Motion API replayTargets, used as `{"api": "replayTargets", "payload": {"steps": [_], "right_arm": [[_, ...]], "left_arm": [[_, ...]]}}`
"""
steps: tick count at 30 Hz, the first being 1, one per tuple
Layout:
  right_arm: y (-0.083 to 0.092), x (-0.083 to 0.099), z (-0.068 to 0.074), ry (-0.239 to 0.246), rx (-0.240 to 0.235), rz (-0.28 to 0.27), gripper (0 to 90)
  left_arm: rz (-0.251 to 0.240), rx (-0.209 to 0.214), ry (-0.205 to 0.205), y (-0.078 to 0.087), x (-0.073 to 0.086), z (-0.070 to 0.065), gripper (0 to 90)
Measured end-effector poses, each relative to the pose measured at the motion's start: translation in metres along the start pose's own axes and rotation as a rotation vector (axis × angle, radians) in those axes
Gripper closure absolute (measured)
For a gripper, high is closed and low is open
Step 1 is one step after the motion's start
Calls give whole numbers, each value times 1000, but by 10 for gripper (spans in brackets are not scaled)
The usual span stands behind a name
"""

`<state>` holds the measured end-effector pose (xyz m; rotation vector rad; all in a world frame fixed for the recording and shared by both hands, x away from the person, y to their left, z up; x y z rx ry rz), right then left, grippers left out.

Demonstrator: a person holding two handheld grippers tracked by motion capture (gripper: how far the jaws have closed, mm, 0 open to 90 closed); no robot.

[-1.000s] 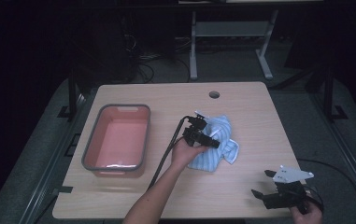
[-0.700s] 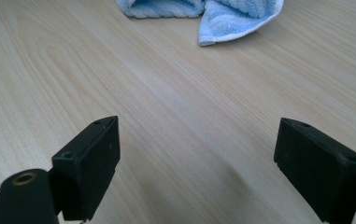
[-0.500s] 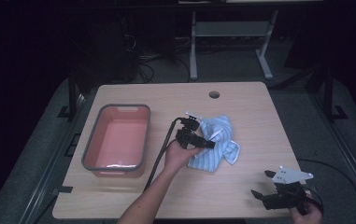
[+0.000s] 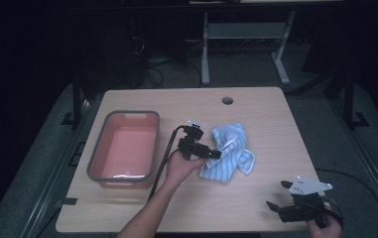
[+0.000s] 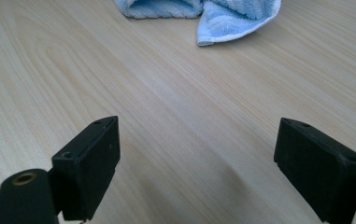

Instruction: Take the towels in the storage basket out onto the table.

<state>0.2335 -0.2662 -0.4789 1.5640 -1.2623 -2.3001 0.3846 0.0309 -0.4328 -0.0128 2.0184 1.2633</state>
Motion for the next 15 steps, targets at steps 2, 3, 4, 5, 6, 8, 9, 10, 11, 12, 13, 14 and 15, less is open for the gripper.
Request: {"api": "replayTargets", "payload": {"steps": [2, 3, 4, 5, 6, 8, 9, 10, 11, 12, 13, 14, 15], "right_arm": [[0, 0, 0, -3, 1, 1, 139], [0, 0, 0, -5, 2, 3, 138], [0, 0, 0, -5, 2, 2, 138], [0, 0, 0, -5, 2, 3, 138], [0, 1, -1, -5, 3, 3, 138], [0, 1, -1, -6, 3, 4, 138], [0, 1, 0, -5, 3, 4, 138], [0, 1, 0, -6, 4, 4, 138], [1, 1, 0, -5, 4, 5, 138], [1, 1, 0, -5, 4, 5, 138], [1, 1, 0, -5, 4, 5, 138], [1, 1, 0, -5, 4, 4, 138], [1, 1, 0, -4, 5, 4, 138]], "left_arm": [[-1, -1, 0, 3, 2, 1, 341], [-5, -1, 0, 4, 3, 0, 341], [-8, -1, -6, 6, 4, 1, 341], [-7, -2, -7, 8, 5, 1, 341], [-9, 0, -2, 9, 6, 1, 341], [-12, 6, -2, 12, 8, 1, 341], [-11, 7, -5, 14, 9, 1, 341], [-10, 6, -14, 15, 11, 1, 340], [-12, 5, -14, 17, 12, 0, 340], [-12, 4, -17, 18, 14, 0, 338], [-12, 6, -17, 19, 15, 0, 338], [-14, 6, -15, 21, 16, 1, 339], [-14, 5, -21, 22, 18, 2, 338]]}}
Point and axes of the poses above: each handheld gripper's, and its own axes: y roughly backward along the jaws, x roughly out of its underside, z roughly to its left, the point moved 3 cm from there along -y, roughly forward along the jaws, and after that the axes turned 14 degrees about -x, right-handed, at the moved point
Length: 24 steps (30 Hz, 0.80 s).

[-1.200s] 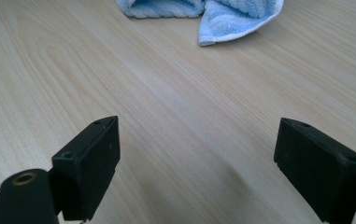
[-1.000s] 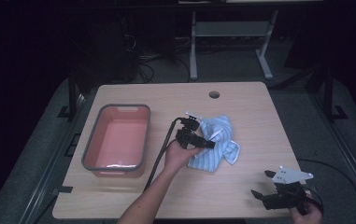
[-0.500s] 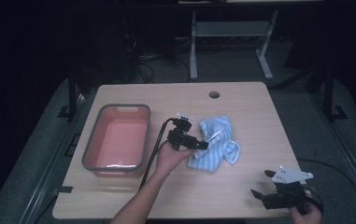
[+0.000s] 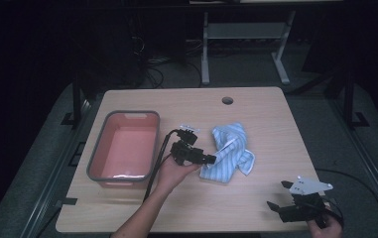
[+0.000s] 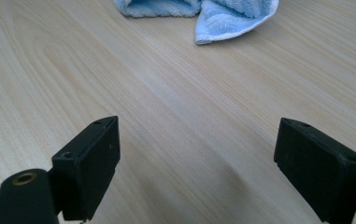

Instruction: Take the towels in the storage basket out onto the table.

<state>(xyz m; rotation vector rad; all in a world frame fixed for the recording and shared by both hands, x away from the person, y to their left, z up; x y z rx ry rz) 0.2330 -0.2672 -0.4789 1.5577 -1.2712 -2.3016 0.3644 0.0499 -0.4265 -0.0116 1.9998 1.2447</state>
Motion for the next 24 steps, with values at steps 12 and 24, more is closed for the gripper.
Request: {"api": "replayTargets", "payload": {"steps": [12, 24], "right_arm": [[0, 1, -1, 3, 5, 3, 138], [-1, 1, -1, 2, 3, 10, 138]], "left_arm": [[-10, 5, 0, 16, 19, 5, 335], [-12, 14, -46, 24, 44, -4, 330]]}}
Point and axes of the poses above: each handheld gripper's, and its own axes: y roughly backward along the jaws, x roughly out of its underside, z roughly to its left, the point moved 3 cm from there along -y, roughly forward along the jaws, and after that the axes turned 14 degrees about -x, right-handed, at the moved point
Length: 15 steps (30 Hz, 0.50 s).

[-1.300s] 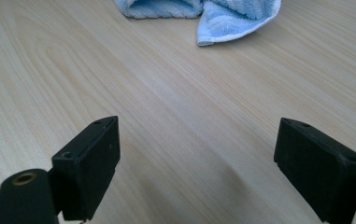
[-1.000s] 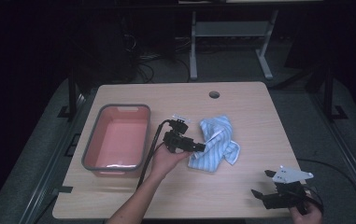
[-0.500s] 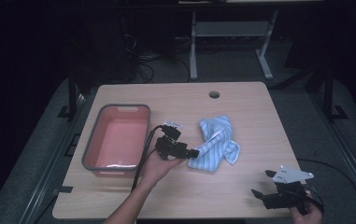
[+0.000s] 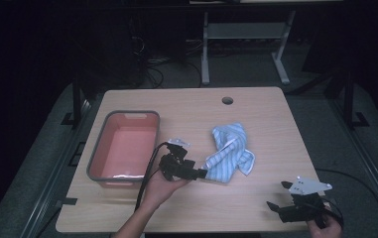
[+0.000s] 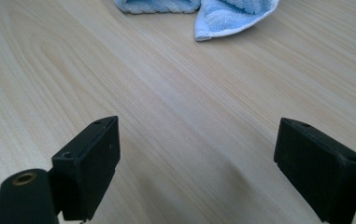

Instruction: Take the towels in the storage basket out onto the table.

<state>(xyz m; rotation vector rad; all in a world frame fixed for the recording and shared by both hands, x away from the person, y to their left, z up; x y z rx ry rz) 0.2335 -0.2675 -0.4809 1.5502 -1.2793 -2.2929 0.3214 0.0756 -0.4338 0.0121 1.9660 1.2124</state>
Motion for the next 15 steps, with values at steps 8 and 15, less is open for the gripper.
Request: {"api": "replayTargets", "payload": {"steps": [8, 15], "right_arm": [[-1, 1, 0, -4, 1, 4, 138], [-2, 0, 2, -4, 0, 9, 138]], "left_arm": [[-2, 13, -18, 5, 19, -5, 326], [-12, 14, -26, 8, 30, -8, 320]]}}
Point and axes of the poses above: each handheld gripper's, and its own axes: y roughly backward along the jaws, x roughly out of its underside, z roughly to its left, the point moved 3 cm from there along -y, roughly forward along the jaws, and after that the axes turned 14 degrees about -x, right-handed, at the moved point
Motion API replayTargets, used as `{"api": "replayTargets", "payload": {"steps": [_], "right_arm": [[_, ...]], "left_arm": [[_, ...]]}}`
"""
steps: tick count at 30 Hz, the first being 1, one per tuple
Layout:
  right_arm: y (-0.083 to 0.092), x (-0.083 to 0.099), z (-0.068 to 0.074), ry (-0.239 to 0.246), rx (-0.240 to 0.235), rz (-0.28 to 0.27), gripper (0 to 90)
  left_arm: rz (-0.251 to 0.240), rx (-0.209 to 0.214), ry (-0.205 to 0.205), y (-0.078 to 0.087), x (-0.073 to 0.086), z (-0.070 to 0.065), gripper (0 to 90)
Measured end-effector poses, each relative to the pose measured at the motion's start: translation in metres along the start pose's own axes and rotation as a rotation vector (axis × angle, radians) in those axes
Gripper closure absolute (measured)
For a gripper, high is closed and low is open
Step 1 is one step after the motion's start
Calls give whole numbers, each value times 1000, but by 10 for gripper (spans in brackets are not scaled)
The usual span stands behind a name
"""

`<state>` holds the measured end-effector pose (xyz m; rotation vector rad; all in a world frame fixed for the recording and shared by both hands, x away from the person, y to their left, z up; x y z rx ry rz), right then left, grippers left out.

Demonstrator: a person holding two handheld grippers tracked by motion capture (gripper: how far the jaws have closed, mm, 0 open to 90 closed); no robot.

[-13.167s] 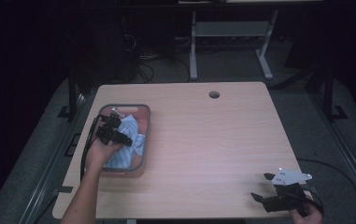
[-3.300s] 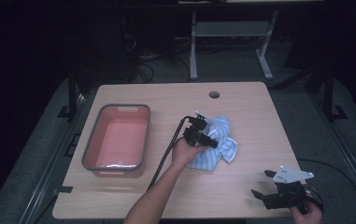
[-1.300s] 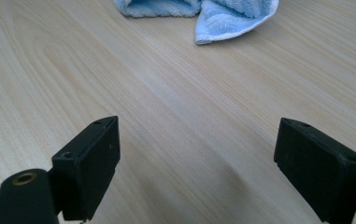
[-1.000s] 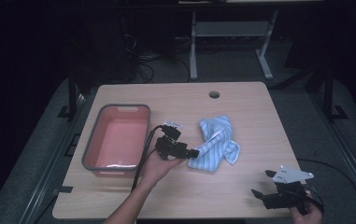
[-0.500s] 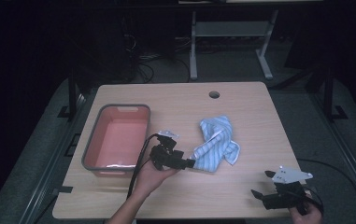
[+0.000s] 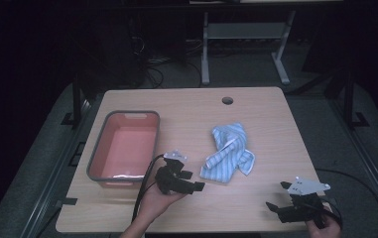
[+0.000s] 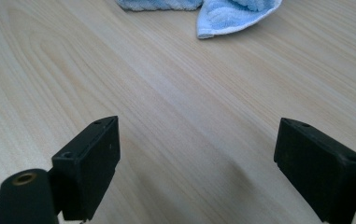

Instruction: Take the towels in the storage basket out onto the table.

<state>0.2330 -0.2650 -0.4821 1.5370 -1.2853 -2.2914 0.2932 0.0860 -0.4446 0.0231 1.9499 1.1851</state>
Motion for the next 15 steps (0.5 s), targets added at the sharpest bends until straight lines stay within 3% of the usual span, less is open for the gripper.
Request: {"api": "replayTargets", "payload": {"steps": [10, 15], "right_arm": [[0, 0, 0, -3, 3, 1, 138], [0, 0, 1, 1, 0, -5, 138]], "left_arm": [[-34, -9, -4, 9, 17, -4, 304], [-72, -47, -42, 16, 33, -8, 302]]}}
Point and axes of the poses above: each handheld gripper's, and its own axes: y roughly backward along the jaws, x roughly out of its underside, z roughly to its left, the point moved 3 cm from there along -y, roughly forward along the jaws, and after that the axes turned 14 degrees about -x, right-handed, at the moved point
